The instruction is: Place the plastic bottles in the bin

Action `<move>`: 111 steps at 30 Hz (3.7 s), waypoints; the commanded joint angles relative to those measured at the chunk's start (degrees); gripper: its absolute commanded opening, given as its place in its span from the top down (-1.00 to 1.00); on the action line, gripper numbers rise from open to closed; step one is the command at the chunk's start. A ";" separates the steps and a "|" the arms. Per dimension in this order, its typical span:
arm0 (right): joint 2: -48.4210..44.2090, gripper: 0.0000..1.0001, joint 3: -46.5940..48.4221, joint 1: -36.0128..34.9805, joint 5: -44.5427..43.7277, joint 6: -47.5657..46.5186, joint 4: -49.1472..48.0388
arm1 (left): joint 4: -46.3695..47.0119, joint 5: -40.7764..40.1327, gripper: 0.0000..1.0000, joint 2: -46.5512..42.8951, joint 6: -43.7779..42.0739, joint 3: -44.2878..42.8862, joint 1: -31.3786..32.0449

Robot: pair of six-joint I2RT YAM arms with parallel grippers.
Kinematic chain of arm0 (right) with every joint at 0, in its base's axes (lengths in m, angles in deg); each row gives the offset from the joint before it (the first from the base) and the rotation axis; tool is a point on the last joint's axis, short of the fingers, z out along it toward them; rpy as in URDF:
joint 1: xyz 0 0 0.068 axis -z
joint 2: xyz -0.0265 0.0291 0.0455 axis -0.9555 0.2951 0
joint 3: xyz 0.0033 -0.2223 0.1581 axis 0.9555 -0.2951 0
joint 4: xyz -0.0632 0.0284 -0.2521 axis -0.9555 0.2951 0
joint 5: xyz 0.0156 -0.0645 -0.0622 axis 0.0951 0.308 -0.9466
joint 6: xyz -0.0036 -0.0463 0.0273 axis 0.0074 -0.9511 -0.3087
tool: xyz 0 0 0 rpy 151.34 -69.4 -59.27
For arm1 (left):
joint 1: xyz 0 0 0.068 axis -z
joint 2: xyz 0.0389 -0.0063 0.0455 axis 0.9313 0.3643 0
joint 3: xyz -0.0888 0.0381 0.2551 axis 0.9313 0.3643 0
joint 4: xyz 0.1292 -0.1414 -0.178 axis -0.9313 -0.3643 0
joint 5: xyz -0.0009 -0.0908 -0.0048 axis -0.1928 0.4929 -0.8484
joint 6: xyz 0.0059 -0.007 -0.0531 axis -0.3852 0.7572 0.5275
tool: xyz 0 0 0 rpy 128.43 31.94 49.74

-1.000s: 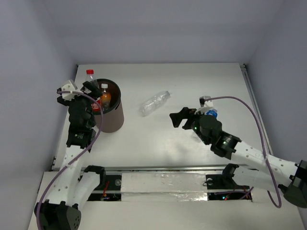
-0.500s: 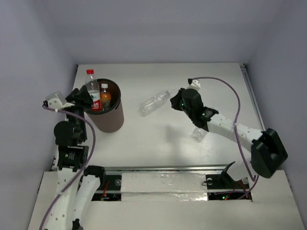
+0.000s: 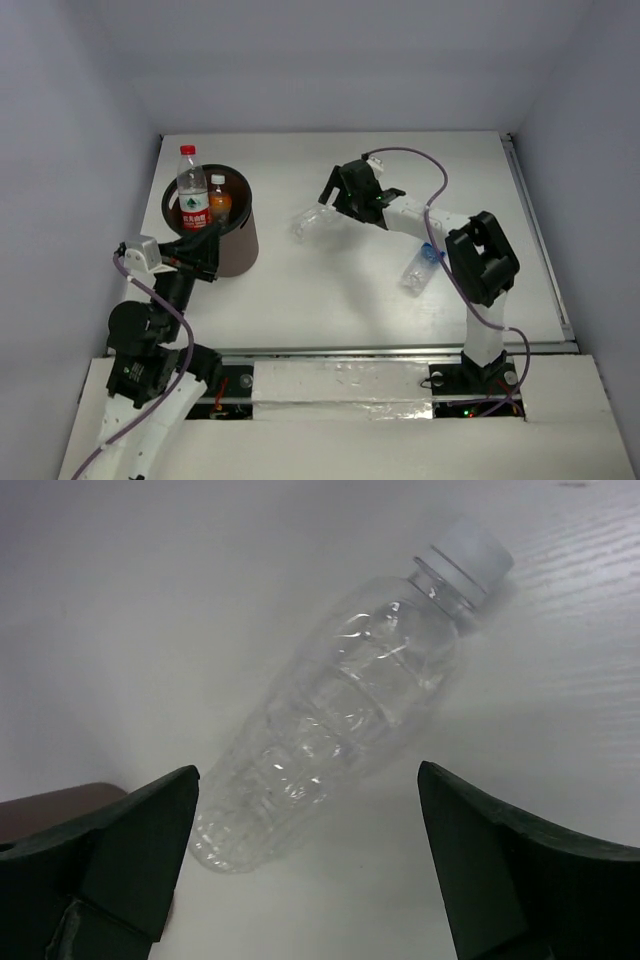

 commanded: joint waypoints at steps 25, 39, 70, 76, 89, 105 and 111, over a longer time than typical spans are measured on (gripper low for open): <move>22.59 -0.76 39.75 0.35 -7.64 10.27 44.15 | -3.83 -6.72 0.66 -20.00 -4.23 0.81 13.35; 10.43 -0.35 17.68 -2.80 -15.01 4.56 37.59 | -4.97 -7.60 0.66 -20.09 -4.40 0.54 14.93; -0.87 -0.28 40.56 -25.40 -17.93 -42.02 -14.82 | -0.31 -21.58 -0.09 -13.50 -8.19 -8.95 14.93; 9.08 -0.30 50.96 -26.11 -15.73 -46.07 -11.73 | -0.58 -20.87 -0.08 -11.83 -7.74 -8.86 14.93; 15.85 -0.39 47.45 -27.68 -15.72 -52.05 -14.45 | -0.23 -20.35 -0.08 -10.25 -7.22 -7.10 14.93; 11.55 -0.96 41.82 -28.83 -18.54 -49.77 -17.53 | 0.30 -18.76 -0.08 -7.88 -7.57 -8.86 14.93; 3.56 -0.98 36.99 -28.83 -19.77 -48.88 -19.37 | -0.31 -16.48 -0.11 -5.24 -6.96 -11.06 14.93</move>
